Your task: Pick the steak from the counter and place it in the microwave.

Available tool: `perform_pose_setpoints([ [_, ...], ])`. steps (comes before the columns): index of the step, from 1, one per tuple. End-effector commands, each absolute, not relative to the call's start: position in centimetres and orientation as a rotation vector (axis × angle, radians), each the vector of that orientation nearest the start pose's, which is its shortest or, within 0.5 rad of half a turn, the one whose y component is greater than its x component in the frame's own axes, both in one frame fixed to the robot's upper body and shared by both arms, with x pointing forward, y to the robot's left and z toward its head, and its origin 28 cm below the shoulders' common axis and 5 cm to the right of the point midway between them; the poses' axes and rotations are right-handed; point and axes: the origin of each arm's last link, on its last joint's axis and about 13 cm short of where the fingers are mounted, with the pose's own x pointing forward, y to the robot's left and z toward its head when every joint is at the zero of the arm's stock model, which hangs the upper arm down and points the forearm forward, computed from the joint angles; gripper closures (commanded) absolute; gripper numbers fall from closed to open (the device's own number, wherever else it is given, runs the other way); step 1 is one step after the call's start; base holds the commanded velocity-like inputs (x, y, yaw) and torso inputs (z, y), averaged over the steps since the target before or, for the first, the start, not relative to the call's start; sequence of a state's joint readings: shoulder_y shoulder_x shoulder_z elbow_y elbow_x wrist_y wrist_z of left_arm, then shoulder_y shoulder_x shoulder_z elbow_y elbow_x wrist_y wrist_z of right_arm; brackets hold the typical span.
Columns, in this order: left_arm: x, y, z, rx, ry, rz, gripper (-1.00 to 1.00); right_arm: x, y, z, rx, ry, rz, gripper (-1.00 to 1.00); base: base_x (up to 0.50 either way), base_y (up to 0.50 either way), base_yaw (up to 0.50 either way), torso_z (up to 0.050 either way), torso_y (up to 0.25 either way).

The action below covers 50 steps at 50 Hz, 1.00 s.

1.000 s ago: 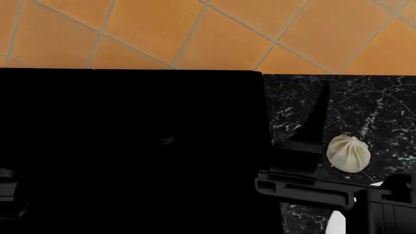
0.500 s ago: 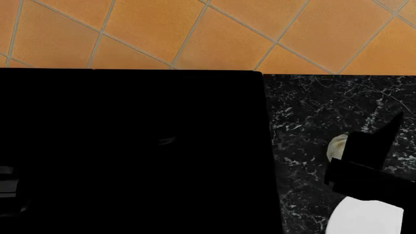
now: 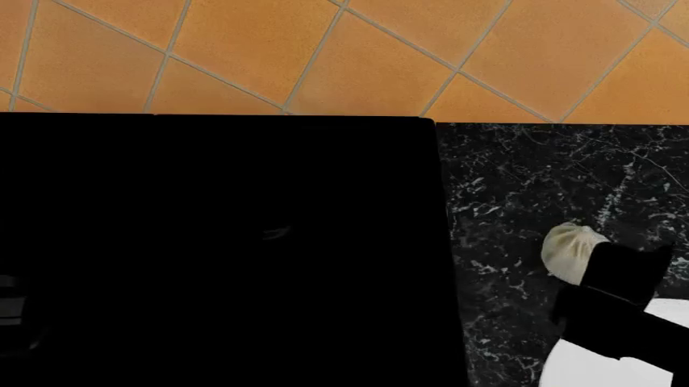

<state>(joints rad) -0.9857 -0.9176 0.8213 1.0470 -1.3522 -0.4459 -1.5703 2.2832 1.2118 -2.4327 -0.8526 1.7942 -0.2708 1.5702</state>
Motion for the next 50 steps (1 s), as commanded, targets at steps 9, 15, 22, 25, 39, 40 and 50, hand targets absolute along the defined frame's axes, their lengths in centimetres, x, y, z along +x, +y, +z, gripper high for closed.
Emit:
perform_pose_setpoints([
  [9, 14.3, 19.3, 24.3, 0.007, -0.239, 0.117, -1.0, 16.3, -14.3, 26.6, 0.034, 0.325, -0.594, -1.0, 0.0, 0.0, 0.0, 0.0, 0.0],
  [15, 14.3, 19.4, 24.3, 0.006, -0.242, 0.119, -1.0, 16.2, -15.2, 26.5, 0.017, 0.345, -0.626, -1.0, 0.0, 0.0, 0.0, 0.0, 0.0],
  [22, 14.2, 19.4, 24.2, -0.003, -0.236, 0.12, -1.0, 15.9, -15.3, 26.4, 0.024, 0.376, -0.626, -1.0, 0.0, 0.0, 0.0, 0.0, 0.0],
  [25, 14.2, 19.4, 24.1, -0.006, -0.232, 0.12, -1.0, 15.6, -15.1, 26.5, 0.043, 0.396, -0.616, -1.0, 0.0, 0.0, 0.0, 0.0, 0.0],
  [39, 14.2, 19.5, 24.3, -0.007, -0.234, 0.122, -1.0, 15.1, -15.0, 26.6, 0.079, 0.448, -0.613, -1.0, 0.0, 0.0, 0.0, 0.0, 0.0],
  [40, 14.2, 19.6, 24.3, -0.007, -0.234, 0.124, -1.0, 15.0, -15.1, 26.6, 0.08, 0.451, -0.613, -1.0, 0.0, 0.0, 0.0, 0.0, 0.0],
  [50, 14.2, 19.6, 24.4, -0.012, -0.226, 0.128, -1.0, 14.8, -15.7, 26.0, 0.076, 0.504, -0.642, -1.0, 0.0, 0.0, 0.0, 0.0, 0.0],
])
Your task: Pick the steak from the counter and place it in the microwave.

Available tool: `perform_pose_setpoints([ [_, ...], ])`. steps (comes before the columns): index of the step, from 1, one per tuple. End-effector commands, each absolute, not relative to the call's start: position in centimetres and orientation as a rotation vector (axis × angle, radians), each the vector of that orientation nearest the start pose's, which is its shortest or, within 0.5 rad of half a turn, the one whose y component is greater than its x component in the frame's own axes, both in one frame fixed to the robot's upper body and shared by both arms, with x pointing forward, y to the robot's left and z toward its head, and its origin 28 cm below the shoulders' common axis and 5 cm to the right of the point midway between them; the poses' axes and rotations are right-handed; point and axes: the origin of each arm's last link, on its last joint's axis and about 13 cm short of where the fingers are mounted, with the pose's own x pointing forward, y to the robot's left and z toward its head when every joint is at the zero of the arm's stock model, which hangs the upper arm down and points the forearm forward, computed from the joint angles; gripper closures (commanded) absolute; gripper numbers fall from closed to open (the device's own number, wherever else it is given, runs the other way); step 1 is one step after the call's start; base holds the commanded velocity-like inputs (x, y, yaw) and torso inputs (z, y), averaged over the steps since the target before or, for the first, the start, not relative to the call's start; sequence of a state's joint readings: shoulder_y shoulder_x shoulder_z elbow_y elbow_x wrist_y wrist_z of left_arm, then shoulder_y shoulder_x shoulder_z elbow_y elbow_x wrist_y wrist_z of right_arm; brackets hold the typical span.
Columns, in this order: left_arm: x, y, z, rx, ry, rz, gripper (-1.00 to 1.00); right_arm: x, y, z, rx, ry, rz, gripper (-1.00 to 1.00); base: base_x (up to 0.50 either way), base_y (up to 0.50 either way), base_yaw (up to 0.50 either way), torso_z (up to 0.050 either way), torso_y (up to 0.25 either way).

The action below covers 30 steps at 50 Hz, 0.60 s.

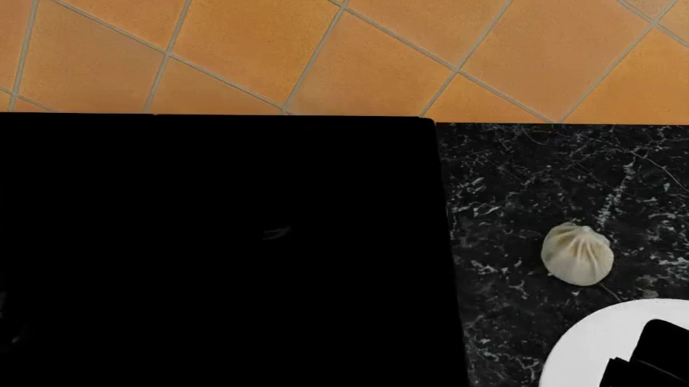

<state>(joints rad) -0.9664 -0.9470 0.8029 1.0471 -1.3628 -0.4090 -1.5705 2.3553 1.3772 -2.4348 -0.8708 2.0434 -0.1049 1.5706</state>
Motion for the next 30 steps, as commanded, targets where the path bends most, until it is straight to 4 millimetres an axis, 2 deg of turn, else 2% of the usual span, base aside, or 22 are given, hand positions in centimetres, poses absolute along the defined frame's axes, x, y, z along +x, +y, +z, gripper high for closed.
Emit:
perform_pose_setpoints([
  [1, 14.18, 19.55, 24.32, -0.012, -0.225, 0.129, -1.0, 14.71, -15.73, 25.93, 0.077, 0.511, -0.642, -1.0, 0.0, 0.0, 0.0, 0.0, 0.0],
  [30, 14.18, 19.74, 24.27, -0.003, -0.231, 0.136, -1.0, 13.78, -16.0, 25.11, 0.136, 0.599, -0.657, -1.0, 0.0, 0.0, 0.0, 0.0, 0.0],
])
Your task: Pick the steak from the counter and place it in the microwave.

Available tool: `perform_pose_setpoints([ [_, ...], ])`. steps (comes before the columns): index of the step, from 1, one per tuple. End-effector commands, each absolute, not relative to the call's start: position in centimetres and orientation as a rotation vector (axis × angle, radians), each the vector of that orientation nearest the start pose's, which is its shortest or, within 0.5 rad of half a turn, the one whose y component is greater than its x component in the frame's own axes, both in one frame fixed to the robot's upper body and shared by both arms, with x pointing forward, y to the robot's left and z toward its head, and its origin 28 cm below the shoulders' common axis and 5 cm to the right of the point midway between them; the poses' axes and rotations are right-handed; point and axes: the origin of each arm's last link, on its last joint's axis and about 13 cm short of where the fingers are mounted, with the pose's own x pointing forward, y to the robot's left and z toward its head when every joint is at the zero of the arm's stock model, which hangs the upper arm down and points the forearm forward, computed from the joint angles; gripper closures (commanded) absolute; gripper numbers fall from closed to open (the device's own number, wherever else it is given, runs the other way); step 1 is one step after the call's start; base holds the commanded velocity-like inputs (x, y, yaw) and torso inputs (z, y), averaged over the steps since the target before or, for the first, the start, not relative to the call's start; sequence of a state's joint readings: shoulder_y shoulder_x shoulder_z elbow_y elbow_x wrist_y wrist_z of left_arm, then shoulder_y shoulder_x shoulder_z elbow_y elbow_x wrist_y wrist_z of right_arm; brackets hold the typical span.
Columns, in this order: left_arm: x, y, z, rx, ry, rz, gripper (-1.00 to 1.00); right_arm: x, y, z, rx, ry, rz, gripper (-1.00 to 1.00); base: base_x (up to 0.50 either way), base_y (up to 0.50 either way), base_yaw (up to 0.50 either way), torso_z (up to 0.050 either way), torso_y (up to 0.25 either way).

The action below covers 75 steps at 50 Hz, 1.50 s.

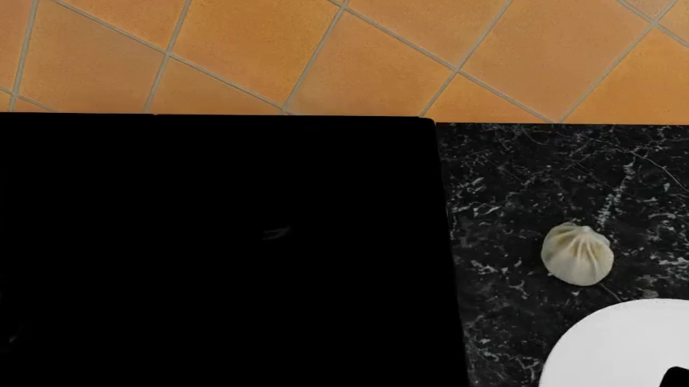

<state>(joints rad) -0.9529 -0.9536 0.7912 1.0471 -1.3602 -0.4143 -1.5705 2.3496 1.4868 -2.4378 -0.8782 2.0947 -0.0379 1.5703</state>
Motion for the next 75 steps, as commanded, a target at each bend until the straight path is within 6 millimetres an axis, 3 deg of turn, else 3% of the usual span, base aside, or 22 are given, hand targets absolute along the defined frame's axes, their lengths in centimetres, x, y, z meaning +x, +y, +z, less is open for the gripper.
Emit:
perform_pose_setpoints([
  [1, 14.2, 19.7, 24.3, -0.002, -0.231, 0.136, -1.0, 13.8, -16.0, 25.1, 0.135, 0.603, -0.659, -1.0, 0.0, 0.0, 0.0, 0.0, 0.0],
  [40, 14.1, 19.9, 24.2, -0.008, -0.224, 0.137, -1.0, 15.5, -17.1, 22.3, 0.183, 0.713, -0.681, -1.0, 0.0, 0.0, 0.0, 0.0, 0.0],
  [75, 14.1, 19.6, 24.0, -0.01, -0.217, 0.133, -1.0, 17.7, -17.7, 22.0, 0.179, 0.739, -0.68, -1.0, 0.0, 0.0, 0.0, 0.0, 0.0],
])
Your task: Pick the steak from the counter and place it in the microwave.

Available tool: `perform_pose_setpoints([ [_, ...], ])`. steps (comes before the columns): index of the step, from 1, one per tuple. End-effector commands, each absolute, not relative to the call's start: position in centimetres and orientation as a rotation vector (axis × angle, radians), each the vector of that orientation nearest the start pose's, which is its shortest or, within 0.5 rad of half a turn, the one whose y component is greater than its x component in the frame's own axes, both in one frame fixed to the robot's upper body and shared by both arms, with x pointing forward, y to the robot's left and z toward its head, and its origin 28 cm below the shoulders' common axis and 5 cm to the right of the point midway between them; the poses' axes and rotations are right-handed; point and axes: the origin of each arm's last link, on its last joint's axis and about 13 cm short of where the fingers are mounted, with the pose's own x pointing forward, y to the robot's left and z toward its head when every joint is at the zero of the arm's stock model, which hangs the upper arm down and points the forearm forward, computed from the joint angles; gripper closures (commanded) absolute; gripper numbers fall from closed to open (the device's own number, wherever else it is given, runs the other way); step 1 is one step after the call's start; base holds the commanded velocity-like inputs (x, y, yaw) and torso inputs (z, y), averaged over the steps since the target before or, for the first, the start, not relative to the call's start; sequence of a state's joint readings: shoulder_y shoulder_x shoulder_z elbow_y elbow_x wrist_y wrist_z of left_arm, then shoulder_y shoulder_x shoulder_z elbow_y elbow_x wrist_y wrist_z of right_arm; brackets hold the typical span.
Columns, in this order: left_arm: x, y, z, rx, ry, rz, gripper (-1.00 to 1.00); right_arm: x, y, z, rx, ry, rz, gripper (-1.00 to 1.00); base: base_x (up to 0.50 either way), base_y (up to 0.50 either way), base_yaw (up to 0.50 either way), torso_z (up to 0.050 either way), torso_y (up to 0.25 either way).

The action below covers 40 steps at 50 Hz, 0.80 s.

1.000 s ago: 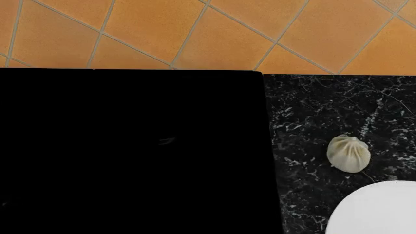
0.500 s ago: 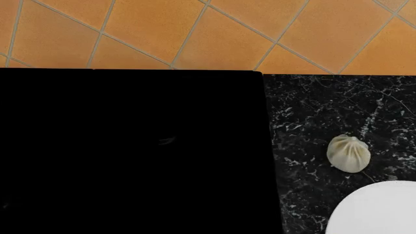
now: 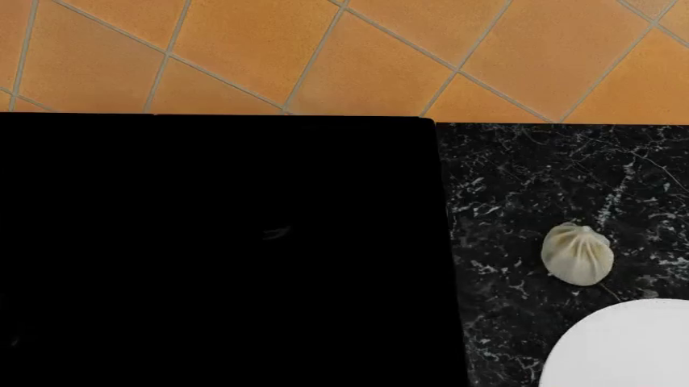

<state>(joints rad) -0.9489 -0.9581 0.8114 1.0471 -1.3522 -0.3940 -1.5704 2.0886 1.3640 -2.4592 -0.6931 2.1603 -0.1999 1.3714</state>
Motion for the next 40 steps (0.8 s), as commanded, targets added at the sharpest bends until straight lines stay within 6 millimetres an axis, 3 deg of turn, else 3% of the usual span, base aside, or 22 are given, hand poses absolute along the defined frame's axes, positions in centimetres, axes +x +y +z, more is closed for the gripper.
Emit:
perform_pose_setpoints([
  [1, 14.1, 19.6, 24.0, -0.01, -0.217, 0.133, -1.0, 17.7, -17.7, 22.0, 0.179, 0.739, -0.681, -1.0, 0.0, 0.0, 0.0, 0.0, 0.0],
  [40, 14.2, 19.8, 24.4, -0.012, -0.229, 0.138, -1.0, 18.3, -18.5, 20.6, 0.226, 0.811, -0.668, -1.0, 0.0, 0.0, 0.0, 0.0, 0.0],
])
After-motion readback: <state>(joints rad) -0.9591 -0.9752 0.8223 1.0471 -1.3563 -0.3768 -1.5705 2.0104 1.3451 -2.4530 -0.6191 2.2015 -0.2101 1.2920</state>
